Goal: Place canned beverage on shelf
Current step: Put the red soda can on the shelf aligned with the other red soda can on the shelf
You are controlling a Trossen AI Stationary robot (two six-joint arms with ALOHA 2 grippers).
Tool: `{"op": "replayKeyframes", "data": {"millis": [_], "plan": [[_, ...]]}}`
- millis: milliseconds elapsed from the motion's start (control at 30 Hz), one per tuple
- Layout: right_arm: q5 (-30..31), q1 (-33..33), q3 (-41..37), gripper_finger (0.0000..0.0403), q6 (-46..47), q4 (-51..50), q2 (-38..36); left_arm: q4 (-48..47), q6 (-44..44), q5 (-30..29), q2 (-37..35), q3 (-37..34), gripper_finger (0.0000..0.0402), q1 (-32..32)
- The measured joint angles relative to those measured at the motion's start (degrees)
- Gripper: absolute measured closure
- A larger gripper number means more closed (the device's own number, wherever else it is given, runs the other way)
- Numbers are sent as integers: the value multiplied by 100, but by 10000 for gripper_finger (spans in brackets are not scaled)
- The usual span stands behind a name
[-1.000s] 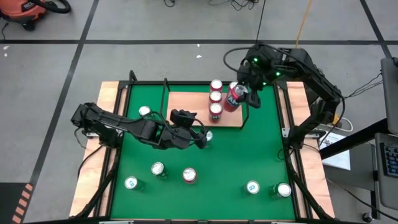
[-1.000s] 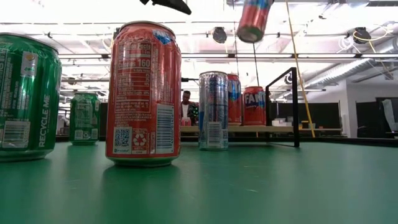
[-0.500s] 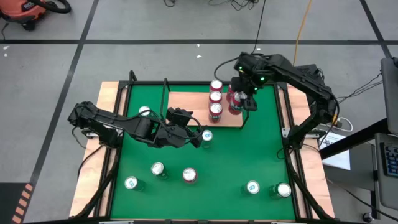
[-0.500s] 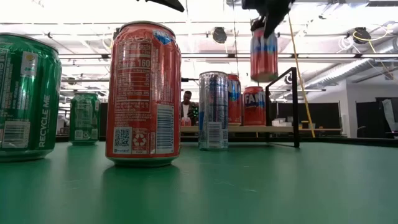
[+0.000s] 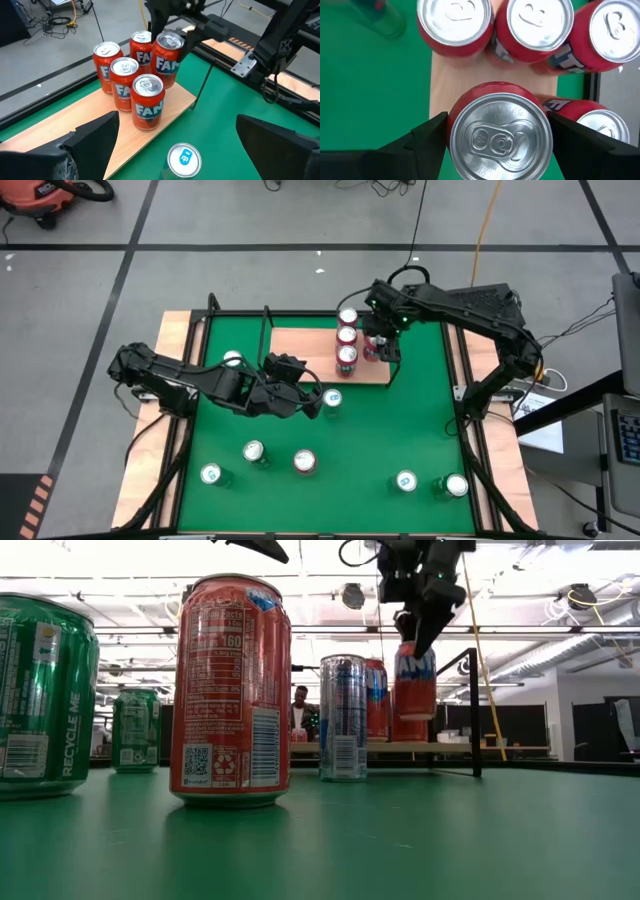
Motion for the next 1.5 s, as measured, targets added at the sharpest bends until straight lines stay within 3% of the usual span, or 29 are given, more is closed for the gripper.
{"op": "replayKeyframes", "data": {"millis": [867,1200,1500], "plan": [[1,-27,-752,114,-245,562,0,-20,9,6,0,0,2,0],[321,-43,-768,74,-227,650,0,-20,9,9,0,0,2,0],[315,-40,-765,71,-244,798,-4,-20,6,9,0,0,2,0]]}}
